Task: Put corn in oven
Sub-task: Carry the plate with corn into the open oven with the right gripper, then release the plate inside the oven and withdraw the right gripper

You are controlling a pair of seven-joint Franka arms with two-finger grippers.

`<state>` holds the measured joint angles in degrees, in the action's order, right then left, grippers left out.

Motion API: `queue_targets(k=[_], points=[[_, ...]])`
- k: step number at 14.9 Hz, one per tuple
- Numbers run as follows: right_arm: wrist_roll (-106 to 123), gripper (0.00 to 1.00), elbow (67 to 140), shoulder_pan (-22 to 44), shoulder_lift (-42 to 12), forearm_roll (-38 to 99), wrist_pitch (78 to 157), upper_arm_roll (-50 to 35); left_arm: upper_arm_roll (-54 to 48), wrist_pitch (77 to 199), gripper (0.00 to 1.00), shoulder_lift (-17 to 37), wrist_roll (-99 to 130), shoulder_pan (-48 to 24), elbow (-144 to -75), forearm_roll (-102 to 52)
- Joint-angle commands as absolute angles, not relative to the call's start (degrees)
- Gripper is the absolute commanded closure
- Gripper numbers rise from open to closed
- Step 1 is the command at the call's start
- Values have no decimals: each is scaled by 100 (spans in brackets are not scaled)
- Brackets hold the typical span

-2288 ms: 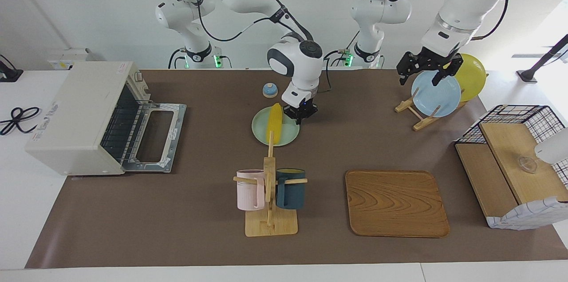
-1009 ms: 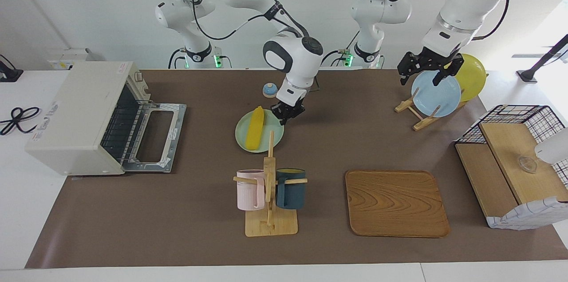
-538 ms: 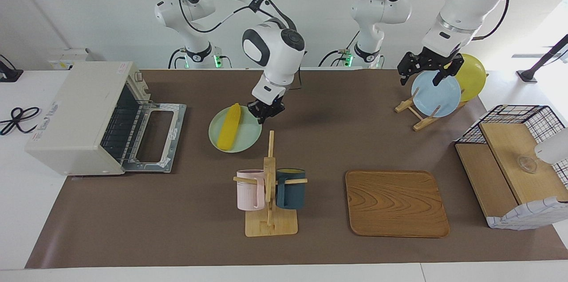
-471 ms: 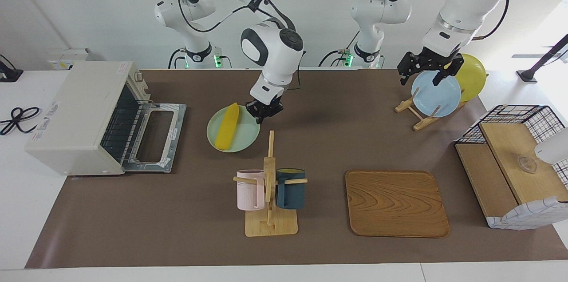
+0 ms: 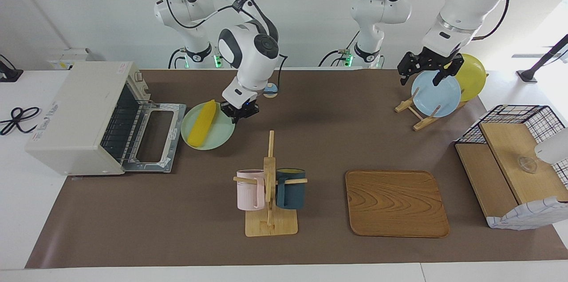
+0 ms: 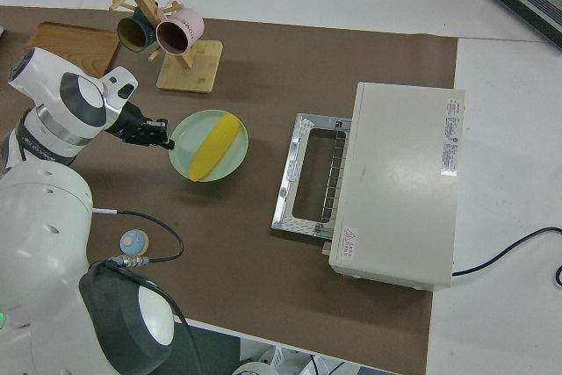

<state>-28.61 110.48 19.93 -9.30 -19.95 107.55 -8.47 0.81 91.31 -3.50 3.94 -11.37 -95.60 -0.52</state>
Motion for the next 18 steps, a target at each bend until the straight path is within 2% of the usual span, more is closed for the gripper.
queue_targets(k=[1, 9, 18], points=[[-2471, 100, 11504, 1399, -510, -2101, 10863, -905, 35, 9158, 0, -422, 396, -1046, -9642, -141], [-1495, 100, 11689, 107, -413, -2101, 10793, -905, 53, 9185, 0, -431, 396, -1037, -9642, -141], [-704, 100, 12050, -685, -246, -2101, 10916, -905, 35, 9193, 0, -431, 404, -1116, -9624, -132]])
